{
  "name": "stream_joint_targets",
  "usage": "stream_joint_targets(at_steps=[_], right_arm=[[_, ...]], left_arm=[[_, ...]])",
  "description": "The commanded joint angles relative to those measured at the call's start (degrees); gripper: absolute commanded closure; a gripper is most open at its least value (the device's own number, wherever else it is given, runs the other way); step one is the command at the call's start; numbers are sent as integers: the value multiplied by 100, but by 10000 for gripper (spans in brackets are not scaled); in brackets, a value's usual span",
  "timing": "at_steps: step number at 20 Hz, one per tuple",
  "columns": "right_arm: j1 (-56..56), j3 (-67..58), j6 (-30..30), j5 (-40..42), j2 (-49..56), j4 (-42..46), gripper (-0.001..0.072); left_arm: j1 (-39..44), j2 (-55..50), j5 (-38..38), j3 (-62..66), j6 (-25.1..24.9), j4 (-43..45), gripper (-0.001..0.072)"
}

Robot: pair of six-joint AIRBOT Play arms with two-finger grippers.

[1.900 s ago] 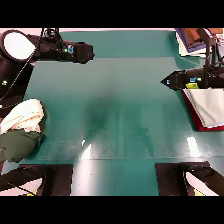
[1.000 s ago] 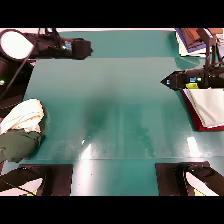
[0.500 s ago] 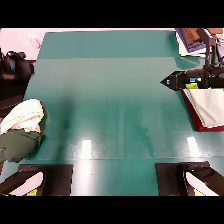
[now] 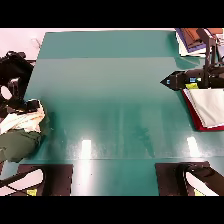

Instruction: Fold the shirts.

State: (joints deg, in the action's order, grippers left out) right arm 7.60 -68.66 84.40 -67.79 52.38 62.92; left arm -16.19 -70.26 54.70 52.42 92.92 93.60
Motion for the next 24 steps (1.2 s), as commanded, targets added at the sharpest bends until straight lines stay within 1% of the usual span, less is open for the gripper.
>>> stream_joint_targets(at_steps=[1, 3, 4, 6, 9, 11, 13, 15, 17, 19, 21, 22, 23, 24], right_arm=[[7, -7, 4, 52, 2, -35, 693], [7, -107, 33, 118, 4, -42, 693], [7, -267, 153, 118, 4, -42, 694], [7, -717, 216, 166, 7, -39, 693], [4, -1386, 214, 332, 7, -17, 693], [4, -1727, 212, 398, 7, -11, 693], [4, -1958, 212, 372, 4, 17, 693], [4, -2085, 212, 374, 7, 15, 693], [4, -2100, 212, 356, 2, 13, 693], [4, -2100, 212, 245, 2, 11, 694], [4, -2100, 212, 203, 2, 11, 693], [4, -2100, 212, 201, 2, 11, 693], [4, -2100, 212, 184, 2, 9, 693], [4, -2100, 212, 151, 2, 11, 693]], left_arm=[[-94, -70, -76, 33, 7, 26, 678], [-79, 343, 22, 503, -28, 4, 678], [-2, 627, 76, 841, -92, 2, 679], [374, 1283, 304, 1703, -378, -92, 679], [1373, 2009, 501, 2966, -492, -197, 679], [2153, 2124, 713, 3648, -492, -254, 680], [2896, 2120, 887, 4004, -487, -254, 680], [3547, 2057, 929, 4011, -452, -254, 679], [4089, 1781, 1139, 4006, -310, -256, 679], [4535, 1320, 1443, 4006, -291, -330, 678], [4865, 750, 1576, 4006, -295, -715, 678], [5001, 435, 1526, 4006, -295, -1082, 674], [5112, 140, 1408, 4006, -332, -1480, 460], [5219, -151, 1244, 4006, -337, -1867, 101]])
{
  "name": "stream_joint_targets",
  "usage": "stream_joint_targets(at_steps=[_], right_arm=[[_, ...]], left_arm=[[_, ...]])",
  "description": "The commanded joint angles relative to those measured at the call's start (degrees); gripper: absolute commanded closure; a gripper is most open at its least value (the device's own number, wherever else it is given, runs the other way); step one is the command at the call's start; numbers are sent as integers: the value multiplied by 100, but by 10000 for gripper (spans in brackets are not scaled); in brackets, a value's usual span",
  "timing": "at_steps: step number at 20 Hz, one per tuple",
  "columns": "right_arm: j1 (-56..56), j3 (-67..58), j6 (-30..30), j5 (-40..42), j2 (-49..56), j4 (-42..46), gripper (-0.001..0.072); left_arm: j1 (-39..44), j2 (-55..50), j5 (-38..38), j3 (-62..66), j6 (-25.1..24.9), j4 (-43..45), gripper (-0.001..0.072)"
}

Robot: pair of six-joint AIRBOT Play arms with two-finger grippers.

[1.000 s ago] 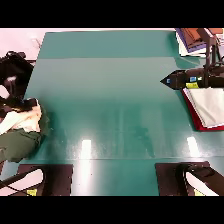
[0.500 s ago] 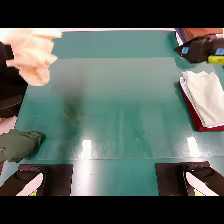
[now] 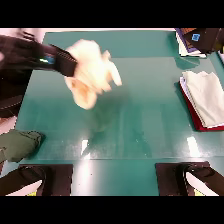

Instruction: Fold the shirts.

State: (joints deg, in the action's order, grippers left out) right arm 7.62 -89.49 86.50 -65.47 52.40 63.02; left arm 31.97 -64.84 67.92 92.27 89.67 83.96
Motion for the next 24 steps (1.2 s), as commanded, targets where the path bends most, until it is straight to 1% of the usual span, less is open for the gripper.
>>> stream_joint_targets(at_steps=[1, 2, 3, 5, 7, 10, 13, 15, 16, 18, 21, 24], right_arm=[[2, -17, 2, -125, 0, 0, 693], [2, -17, 2, -164, 0, -2, 693], [2, -17, 2, -214, 0, 0, 693], [2, -17, 2, -343, 0, 0, 693], [2, -17, 2, -422, 0, 0, 693], [2, -17, 2, -428, 2, 2, 693], [2, -17, 2, -413, 4, 2, 693], [2, -17, 0, -413, 4, 2, 694], [2, -17, 2, -413, 4, 2, 693], [2, -9, 2, -415, 4, 7, 693], [2, 133, 2, -420, 0, 2, 693], [2, 522, 2, -411, 0, 4, 694]], left_arm=[[492, -990, -256, 22, -11, -1228, 36], [529, -1246, -374, 22, -11, -1384, 43], [514, -1423, -402, 22, -11, -1357, 43], [269, -1604, -343, 22, -2, -1119, 43], [-247, -1631, -247, -7, 61, -914, 43], [-1263, -1633, -238, -407, 348, -911, 43], [-1969, -1635, -378, -1403, 328, -1338, 43], [-2072, -1635, -857, -2197, 330, -1447, 43], [-2070, -1648, -1220, -2562, 323, -1556, 43], [-2072, -1799, -1799, -2975, 111, -2122, 43], [-2070, -2175, -2094, -3014, -323, -2763, 44], [-2072, -2260, -2430, -3001, -337, -2909, 46]])
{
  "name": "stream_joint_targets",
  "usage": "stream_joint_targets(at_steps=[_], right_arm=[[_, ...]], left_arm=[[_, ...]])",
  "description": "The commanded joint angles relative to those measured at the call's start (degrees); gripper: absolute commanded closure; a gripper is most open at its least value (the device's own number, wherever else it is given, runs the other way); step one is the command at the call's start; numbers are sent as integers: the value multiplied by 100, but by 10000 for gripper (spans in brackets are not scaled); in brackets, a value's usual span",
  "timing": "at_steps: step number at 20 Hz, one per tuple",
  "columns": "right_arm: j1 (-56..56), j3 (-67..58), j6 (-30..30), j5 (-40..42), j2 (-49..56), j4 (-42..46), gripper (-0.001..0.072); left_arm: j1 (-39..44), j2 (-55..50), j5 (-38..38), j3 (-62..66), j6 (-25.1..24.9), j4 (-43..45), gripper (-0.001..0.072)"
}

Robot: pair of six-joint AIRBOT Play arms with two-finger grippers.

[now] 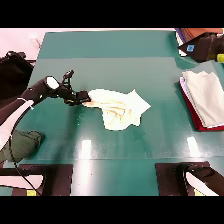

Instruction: Fold the shirts.

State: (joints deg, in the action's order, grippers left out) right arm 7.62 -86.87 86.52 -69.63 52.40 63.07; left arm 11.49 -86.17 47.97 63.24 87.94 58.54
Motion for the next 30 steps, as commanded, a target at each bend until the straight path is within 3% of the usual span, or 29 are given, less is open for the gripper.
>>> stream_joint_targets(at_steps=[1, 2, 3, 4, 7, 8, 9, 10, 13, 16, 21, 23, 24, 25, 26, 28, 29, 30], right_arm=[[-7, 466, 0, 4, 0, 4, 693], [-50, 691, 0, 4, 0, -2, 693], [-125, 962, 0, 7, 2, -2, 693], [-219, 1239, 0, 7, 7, -2, 693], [-619, 2280, 0, -15, 94, -24, 671], [-723, 2629, 0, -61, 249, -72, 451], [-769, 2935, -2, -90, 466, -170, 279], [-761, 3235, -55, -76, 756, -361, 252], [-455, 3751, -610, 339, 1720, -1298, 253], [-122, 3786, -688, 765, 2586, -1786, 253], [-9, 3783, -1215, 911, 3185, -2876, 253], [-9, 3766, -1335, 1119, 3176, -3097, 265], [-9, 3703, -1379, 1137, 3178, -3112, 316], [-9, 3602, -1467, 1139, 3178, -3145, 415], [-9, 3469, -1545, 1132, 3176, -3217, 432], [-7, 3126, -1556, 1093, 3178, -3202, 558], [-7, 2955, -1633, 1045, 3178, -3185, 700], [-9, 2776, -1655, 990, 3171, -3110, 695]], left_arm=[[-24, -127, -450, -59, -164, -363, 93], [-24, -125, -439, 24, -168, -334, 369], [-24, -125, -422, 127, -203, -326, 585], [-24, -125, -367, 280, -315, -328, 677], [-24, -125, -55, 769, -535, -328, 678], [-22, -125, 22, 874, -597, -328, 678], [-22, -125, 76, 942, -595, -328, 678], [-24, -125, 94, 955, -592, -330, 678], [-22, -127, 258, 955, -595, -326, 678], [-22, -127, 380, 953, -595, -319, 677], [-22, -127, 402, 953, -595, -319, 677], [-22, -127, 407, 953, -592, -326, 678], [-22, -127, 415, 953, -592, -328, 678], [-22, -125, 442, 955, -590, -330, 678], [-22, -125, 492, 955, -590, -332, 678], [-22, -105, 584, 955, -590, -354, 678], [-22, -70, 610, 955, -592, -352, 678], [-22, -9, 625, 955, -590, -352, 678]])
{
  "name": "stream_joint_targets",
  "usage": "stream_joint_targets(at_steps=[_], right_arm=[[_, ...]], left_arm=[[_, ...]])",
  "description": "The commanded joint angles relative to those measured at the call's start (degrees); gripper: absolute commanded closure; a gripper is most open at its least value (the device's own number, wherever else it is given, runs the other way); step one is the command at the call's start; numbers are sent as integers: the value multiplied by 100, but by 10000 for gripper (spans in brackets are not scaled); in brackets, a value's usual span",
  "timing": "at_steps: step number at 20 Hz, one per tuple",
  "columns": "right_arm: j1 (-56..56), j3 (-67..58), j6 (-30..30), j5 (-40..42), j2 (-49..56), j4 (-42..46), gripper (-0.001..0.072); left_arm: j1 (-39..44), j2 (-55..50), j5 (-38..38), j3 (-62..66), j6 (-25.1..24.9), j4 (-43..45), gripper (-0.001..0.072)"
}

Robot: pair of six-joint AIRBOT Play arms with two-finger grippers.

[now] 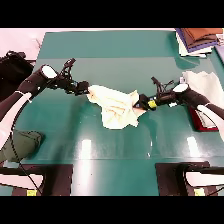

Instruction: Fold the shirts.

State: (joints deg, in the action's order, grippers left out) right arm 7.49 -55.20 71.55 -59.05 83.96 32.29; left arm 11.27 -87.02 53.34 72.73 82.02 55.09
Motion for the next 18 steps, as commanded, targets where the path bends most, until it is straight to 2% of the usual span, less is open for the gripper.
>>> stream_joint_targets(at_steps=[1, 6, 8, 13, 18], right_arm=[[7, -551, -155, -101, -35, 151, 696], [-138, -892, 138, -339, -599, 1620, 678], [-269, -776, 149, -697, -485, 1906, 286], [-138, -509, 142, -636, 136, 1825, 272], [354, -511, 144, -76, 391, 1836, 282]], left_arm=[[-2, 186, 81, 7, 0, 4, 678], [-2, 813, -28, 7, -4, 160, 678], [0, 793, 151, 2, -2, 197, 678], [0, 774, 201, -17, 0, 195, 678], [0, 774, 225, -17, 0, 195, 678]])
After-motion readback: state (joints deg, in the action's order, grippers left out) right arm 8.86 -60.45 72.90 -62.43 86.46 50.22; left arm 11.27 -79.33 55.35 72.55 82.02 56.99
